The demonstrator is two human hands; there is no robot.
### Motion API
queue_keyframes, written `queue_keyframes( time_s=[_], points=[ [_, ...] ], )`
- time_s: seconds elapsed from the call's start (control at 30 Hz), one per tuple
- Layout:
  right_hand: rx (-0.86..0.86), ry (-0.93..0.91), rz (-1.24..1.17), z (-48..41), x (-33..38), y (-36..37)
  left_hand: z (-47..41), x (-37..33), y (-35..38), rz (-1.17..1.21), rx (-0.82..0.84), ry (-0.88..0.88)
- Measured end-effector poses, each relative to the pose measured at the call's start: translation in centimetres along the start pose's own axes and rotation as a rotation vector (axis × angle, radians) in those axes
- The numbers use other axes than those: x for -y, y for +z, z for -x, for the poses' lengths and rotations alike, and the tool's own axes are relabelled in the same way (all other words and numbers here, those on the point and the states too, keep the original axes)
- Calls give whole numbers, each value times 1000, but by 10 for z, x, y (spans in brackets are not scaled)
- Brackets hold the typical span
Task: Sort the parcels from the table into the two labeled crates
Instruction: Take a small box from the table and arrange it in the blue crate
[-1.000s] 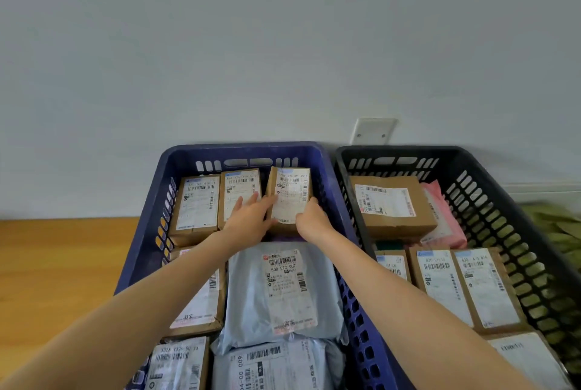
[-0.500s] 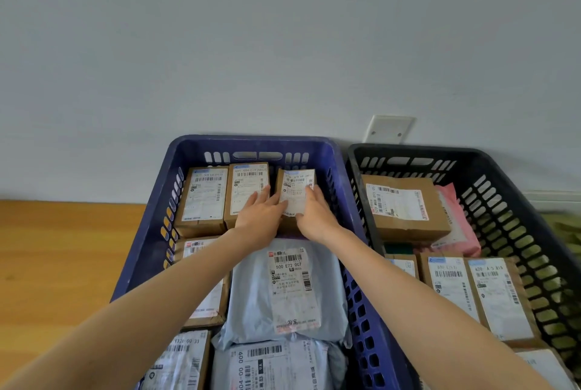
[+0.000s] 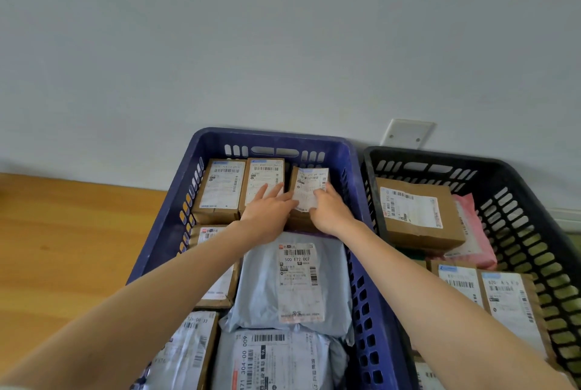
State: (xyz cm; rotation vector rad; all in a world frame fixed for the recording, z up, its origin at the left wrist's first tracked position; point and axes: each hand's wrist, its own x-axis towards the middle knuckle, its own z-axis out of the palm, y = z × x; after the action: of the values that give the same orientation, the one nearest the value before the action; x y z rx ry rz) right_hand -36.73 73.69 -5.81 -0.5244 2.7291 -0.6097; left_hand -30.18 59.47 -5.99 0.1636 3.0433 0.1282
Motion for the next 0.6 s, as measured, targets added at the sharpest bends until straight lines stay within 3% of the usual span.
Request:
queue_keyframes(
  time_s=[0.37, 0.6],
  points=[
    [-196, -125, -148, 45, 95, 2, 84, 61, -59, 51, -196, -85],
    [-161, -222, -190, 76, 202, 50, 184, 145, -79, 68, -247, -178]
  ],
)
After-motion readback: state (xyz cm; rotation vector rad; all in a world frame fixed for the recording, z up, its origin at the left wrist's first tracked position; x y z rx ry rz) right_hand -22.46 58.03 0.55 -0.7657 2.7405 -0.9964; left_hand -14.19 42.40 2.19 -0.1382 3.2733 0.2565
